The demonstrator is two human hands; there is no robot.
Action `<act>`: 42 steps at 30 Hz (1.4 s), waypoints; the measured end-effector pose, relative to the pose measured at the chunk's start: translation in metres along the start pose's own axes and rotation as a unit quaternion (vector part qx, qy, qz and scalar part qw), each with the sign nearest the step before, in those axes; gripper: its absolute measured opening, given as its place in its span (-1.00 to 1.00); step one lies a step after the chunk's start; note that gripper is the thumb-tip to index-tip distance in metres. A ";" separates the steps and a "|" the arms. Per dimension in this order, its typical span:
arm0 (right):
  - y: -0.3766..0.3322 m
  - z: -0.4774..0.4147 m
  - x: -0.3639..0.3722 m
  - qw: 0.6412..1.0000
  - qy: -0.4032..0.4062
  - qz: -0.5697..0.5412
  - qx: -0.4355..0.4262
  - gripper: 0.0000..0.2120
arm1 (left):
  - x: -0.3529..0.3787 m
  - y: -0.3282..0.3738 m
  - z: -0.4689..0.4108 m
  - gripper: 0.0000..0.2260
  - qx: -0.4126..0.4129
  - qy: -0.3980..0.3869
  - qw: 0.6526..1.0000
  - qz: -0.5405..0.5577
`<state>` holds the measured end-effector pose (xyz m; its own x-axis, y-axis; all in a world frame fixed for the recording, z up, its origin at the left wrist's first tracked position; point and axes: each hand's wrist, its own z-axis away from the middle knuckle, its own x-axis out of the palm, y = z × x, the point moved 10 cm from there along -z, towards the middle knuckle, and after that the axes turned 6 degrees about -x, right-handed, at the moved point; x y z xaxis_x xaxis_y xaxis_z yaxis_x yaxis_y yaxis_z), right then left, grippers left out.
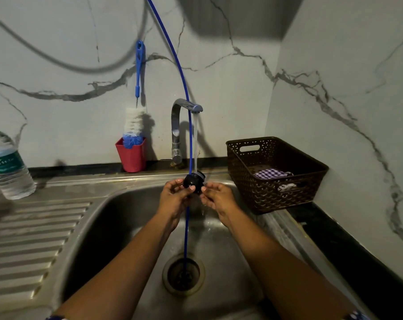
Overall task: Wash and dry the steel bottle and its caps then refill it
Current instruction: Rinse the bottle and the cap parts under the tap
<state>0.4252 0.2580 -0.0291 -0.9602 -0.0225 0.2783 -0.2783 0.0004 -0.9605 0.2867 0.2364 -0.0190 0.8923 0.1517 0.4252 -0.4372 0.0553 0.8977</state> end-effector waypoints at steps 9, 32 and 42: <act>-0.004 0.001 -0.002 1.000 0.007 -0.015 -0.004 -0.70 | -0.001 0.001 0.001 -0.81 0.022 0.003 0.997 -0.076; -0.018 0.000 0.006 0.995 -0.033 0.021 -0.086 -0.65 | 0.000 -0.004 0.005 -0.79 0.002 -0.003 0.998 -0.067; -0.004 -0.002 -0.008 1.000 0.020 -0.012 -0.015 -0.70 | 0.006 0.000 0.010 -0.79 0.019 -0.003 0.995 -0.101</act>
<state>0.4342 0.2604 -0.0278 -0.9535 0.0168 0.3009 -0.3003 0.0297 -0.9534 0.2936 0.2278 -0.0156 0.9620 0.1360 0.2369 -0.2450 0.0463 0.9684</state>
